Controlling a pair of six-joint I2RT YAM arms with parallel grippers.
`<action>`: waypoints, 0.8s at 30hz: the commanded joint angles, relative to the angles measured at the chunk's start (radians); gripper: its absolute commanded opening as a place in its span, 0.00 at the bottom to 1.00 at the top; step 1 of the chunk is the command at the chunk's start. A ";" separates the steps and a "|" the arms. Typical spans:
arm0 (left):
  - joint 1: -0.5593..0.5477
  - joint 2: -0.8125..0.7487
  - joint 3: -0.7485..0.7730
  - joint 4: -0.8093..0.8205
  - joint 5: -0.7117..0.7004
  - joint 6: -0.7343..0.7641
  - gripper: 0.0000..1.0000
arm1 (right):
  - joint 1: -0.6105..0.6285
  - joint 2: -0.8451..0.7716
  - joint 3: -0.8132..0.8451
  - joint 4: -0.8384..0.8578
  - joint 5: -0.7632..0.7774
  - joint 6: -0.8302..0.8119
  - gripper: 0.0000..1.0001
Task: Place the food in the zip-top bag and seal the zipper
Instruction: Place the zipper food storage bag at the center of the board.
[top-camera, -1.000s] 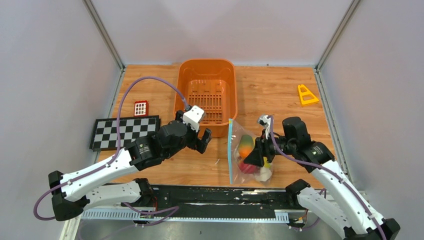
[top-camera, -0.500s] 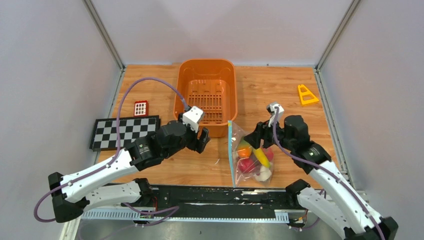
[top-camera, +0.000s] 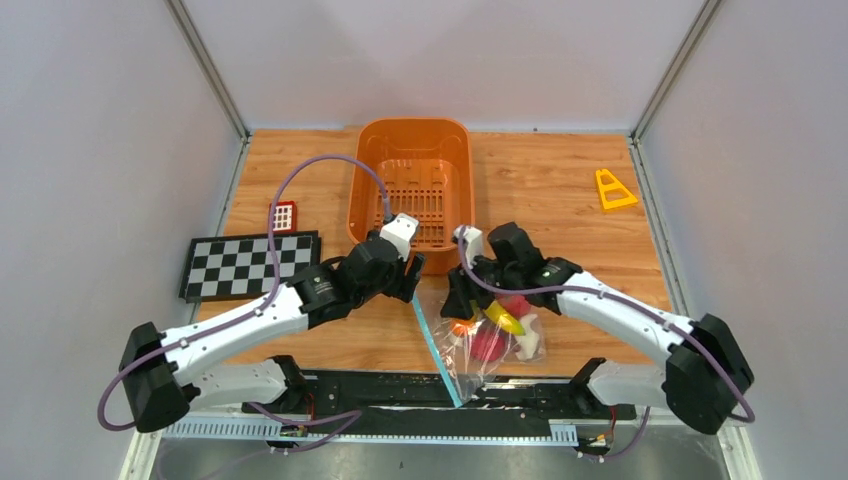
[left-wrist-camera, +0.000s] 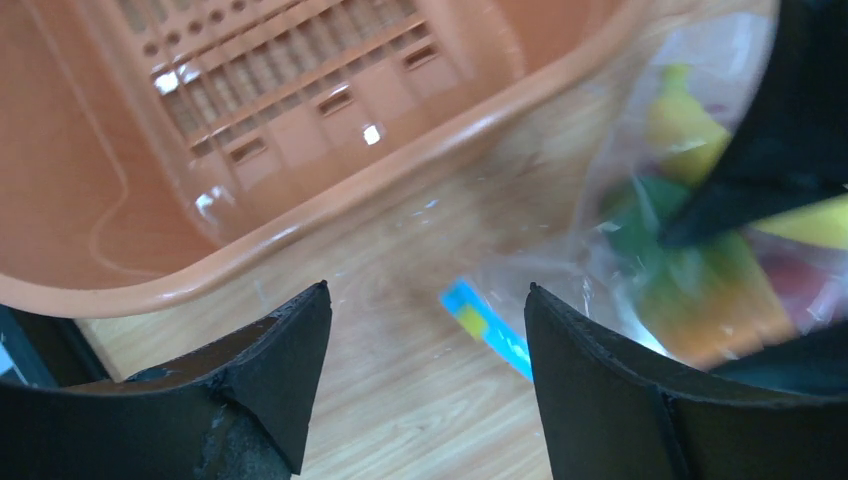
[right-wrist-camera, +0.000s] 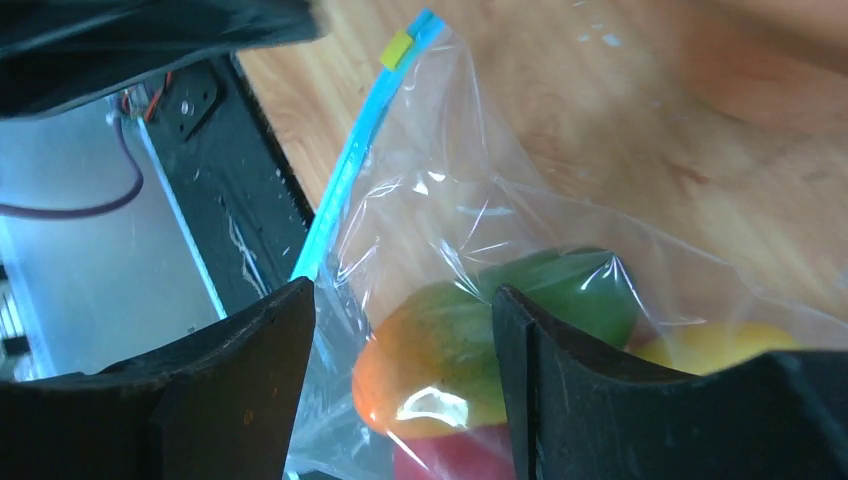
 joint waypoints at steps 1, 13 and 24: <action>0.041 0.063 -0.034 0.049 -0.089 -0.059 0.76 | 0.088 0.095 0.083 -0.049 -0.021 -0.071 0.65; 0.044 -0.184 -0.136 0.077 -0.055 -0.055 0.83 | 0.092 -0.433 -0.018 -0.129 0.581 0.027 0.79; 0.045 -0.241 -0.161 0.107 0.029 -0.054 0.92 | 0.012 -0.518 -0.254 -0.125 0.370 0.233 0.75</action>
